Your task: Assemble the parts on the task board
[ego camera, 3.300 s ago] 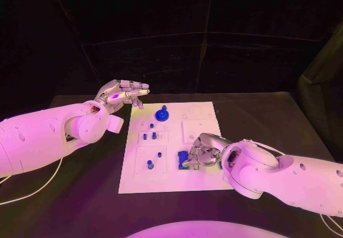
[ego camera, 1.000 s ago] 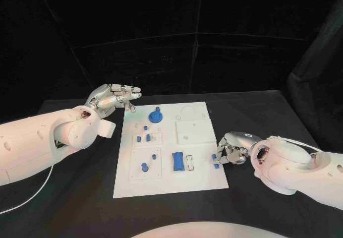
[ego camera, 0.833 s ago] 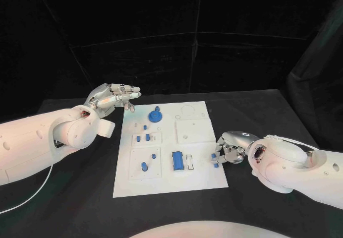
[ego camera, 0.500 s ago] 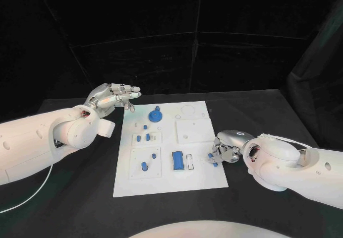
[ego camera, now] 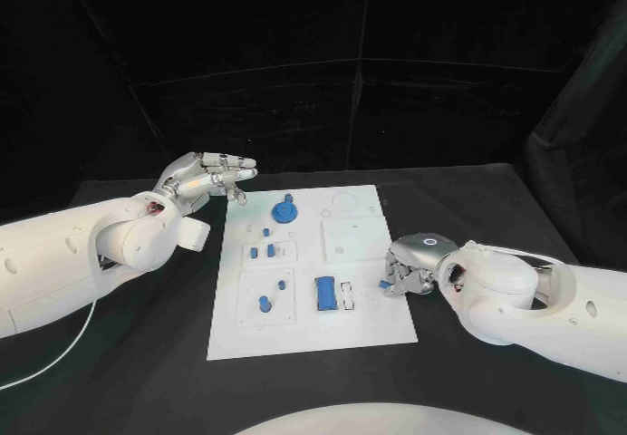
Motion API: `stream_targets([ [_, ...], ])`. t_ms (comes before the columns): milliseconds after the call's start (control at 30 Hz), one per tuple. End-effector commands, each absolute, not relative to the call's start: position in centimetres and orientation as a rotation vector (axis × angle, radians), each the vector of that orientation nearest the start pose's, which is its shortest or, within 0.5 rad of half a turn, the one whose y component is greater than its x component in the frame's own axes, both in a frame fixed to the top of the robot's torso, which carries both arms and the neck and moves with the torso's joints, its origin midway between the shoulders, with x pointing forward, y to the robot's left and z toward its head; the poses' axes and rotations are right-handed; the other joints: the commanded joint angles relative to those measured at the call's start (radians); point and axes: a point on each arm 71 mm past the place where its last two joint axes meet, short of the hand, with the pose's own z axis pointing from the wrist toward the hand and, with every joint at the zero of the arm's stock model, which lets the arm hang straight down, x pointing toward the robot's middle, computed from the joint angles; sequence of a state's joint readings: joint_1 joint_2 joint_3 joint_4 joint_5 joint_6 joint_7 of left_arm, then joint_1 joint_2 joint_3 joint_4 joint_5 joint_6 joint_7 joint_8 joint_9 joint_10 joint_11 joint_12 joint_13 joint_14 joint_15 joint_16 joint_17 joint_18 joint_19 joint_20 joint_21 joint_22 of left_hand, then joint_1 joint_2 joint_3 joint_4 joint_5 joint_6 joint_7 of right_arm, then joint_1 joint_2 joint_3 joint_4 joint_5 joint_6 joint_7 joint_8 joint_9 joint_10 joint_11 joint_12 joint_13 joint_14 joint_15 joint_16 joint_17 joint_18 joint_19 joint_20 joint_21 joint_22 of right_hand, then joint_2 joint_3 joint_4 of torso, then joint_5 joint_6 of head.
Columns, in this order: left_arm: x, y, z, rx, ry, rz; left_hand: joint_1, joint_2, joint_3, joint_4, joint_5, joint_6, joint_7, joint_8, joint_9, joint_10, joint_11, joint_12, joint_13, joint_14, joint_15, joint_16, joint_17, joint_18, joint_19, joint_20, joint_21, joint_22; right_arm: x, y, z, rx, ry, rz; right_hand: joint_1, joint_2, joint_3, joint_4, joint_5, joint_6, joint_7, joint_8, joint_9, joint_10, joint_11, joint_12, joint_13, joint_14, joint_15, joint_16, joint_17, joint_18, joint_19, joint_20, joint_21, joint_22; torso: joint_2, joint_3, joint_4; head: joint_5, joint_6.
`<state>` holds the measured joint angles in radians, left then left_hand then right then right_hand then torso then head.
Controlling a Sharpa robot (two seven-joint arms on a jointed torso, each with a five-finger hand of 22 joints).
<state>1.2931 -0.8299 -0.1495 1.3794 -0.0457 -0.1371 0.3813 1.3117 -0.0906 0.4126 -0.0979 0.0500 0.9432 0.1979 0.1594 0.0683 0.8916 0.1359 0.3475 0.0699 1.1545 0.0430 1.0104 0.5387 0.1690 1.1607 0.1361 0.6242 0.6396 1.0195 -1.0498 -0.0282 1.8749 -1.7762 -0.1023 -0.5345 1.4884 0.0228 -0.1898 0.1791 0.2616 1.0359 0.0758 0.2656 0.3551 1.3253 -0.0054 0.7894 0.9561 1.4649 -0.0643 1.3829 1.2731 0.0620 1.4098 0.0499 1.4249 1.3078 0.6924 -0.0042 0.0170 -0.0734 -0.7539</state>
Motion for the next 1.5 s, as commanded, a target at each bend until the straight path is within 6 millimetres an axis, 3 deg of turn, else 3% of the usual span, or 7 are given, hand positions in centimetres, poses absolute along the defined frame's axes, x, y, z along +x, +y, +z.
stream_targets([
  [33,51.4,23.8,-17.8,-0.997,1.518,-1.542,0.002,0.011,-0.005,-0.002,0.001,-0.004,-0.004,0.005,0.0,-0.007,-0.004,0.007,0.0,-0.006,-0.002,0.005,-0.001,0.014,-0.007,0.002,-0.005,-0.001,38.3,-22.0,-24.3,-0.287,1.954,0.198,-0.012,0.021,0.015,0.029,0.101,0.014,-0.002,-0.01,-0.009,-0.001,-0.004,-0.007,-0.002,0.05,-0.005,-0.003,0.004,-0.008,0.007,-0.005,0.005,0.051,0.0,0.0009,-0.0002,0.002,0.002],
  [133,51.4,23.9,-17.8,-0.997,1.519,-1.542,0.002,0.011,-0.005,-0.002,0.001,-0.004,-0.004,0.005,0.0,-0.007,-0.004,0.007,0.0,-0.006,-0.002,0.005,-0.001,0.014,-0.007,0.002,-0.005,-0.001,38.1,-21.9,-24.0,-0.214,1.943,0.244,0.001,0.037,0.044,0.033,0.147,0.019,-0.007,-0.019,-0.013,0.003,-0.006,-0.008,-0.002,0.052,-0.009,0.002,0.012,-0.011,0.016,-0.008,0.013,0.063,0.0,0.001,0.0005,0.001,0.003],
  [267,51.4,23.8,-17.8,-0.997,1.52,-1.542,0.002,0.011,-0.005,-0.002,0.001,-0.004,-0.004,0.005,0.0,-0.007,-0.004,0.007,0.0,-0.006,-0.002,0.005,-0.001,0.014,-0.007,0.002,-0.005,-0.001,37.9,-22.0,-23.7,-0.069,1.941,0.325,-0.008,0.047,0.082,0.056,0.137,0.023,-0.005,-0.032,-0.018,0.01,-0.004,-0.006,0.001,0.053,-0.008,0.005,0.018,-0.013,0.021,-0.009,0.017,0.069,-0.001,0.0007,0.0014,0.0,0.006],
  [567,51.5,23.8,-17.8,-0.998,1.519,-1.54,0.005,0.012,-0.006,-0.005,0.001,-0.007,-0.004,0.005,-0.001,-0.011,-0.003,0.009,0.0,-0.006,-0.002,0.006,-0.003,0.014,-0.007,0.001,-0.006,-0.002,37.4,-21.7,-23.1,0.168,1.925,0.467,-0.055,0.018,0.093,0.098,0.11,0.036,-0.006,-0.042,-0.022,0.023,-0.004,0.01,0.015,0.056,-0.008,0.012,0.03,-0.015,0.03,-0.008,0.026,0.082,0.001,0.0006,0.0003,0.004,0.01],
  [667,51.4,23.8,-17.8,-0.998,1.519,-1.541,0.005,0.012,-0.006,-0.005,0.001,-0.007,-0.004,0.005,-0.001,-0.011,-0.003,0.009,0.0,-0.006,-0.002,0.006,-0.003,0.014,-0.007,0.001,-0.006,-0.002,37.3,-21.4,-23.1,0.204,1.927,0.5,-0.098,-0.005,0.082,0.109,0.159,0.045,-0.005,-0.047,-0.023,0.031,-0.002,0.018,0.022,0.057,-0.007,0.015,0.034,-0.017,0.034,-0.007,0.029,0.086,0.002,0.0005,0.0006,0.005,0.008],
  [933,51.4,23.7,-17.8,-0.997,1.521,-1.543,0.005,0.012,-0.006,-0.005,0.001,-0.007,-0.004,0.005,-0.001,-0.011,-0.003,0.009,0.0,-0.006,-0.002,0.006,-0.003,0.014,-0.007,0.001,-0.006,-0.002,37.5,-19.5,-23.7,0.25,1.984,0.558,-0.145,-0.017,0.067,0.11,0.223,0.056,-0.005,-0.056,-0.024,0.037,-0.002,0.028,0.032,0.058,-0.007,0.018,0.038,-0.017,0.035,-0.007,0.03,0.089,0.002,-0.0008,0.0018,0.014,0.004],
  [1500,51.4,23.6,-17.8,-0.995,1.524,-1.548,0.004,0.012,-0.006,-0.005,0.001,-0.008,-0.003,0.005,-0.001,-0.012,-0.003,0.01,0.0,-0.007,-0.001,0.006,-0.003,0.014,-0.007,0.002,-0.006,-0.002,37.9,-17.1,-24.6,0.222,2.069,0.556,-0.176,-0.008,0.058,0.11,0.237,0.076,-0.011,-0.056,-0.02,0.045,-0.007,0.017,0.025,0.061,-0.01,0.027,0.053,-0.017,0.036,-0.009,0.032,0.091,0.0,-0.0002,0.0007,0.019,-0.003],
])
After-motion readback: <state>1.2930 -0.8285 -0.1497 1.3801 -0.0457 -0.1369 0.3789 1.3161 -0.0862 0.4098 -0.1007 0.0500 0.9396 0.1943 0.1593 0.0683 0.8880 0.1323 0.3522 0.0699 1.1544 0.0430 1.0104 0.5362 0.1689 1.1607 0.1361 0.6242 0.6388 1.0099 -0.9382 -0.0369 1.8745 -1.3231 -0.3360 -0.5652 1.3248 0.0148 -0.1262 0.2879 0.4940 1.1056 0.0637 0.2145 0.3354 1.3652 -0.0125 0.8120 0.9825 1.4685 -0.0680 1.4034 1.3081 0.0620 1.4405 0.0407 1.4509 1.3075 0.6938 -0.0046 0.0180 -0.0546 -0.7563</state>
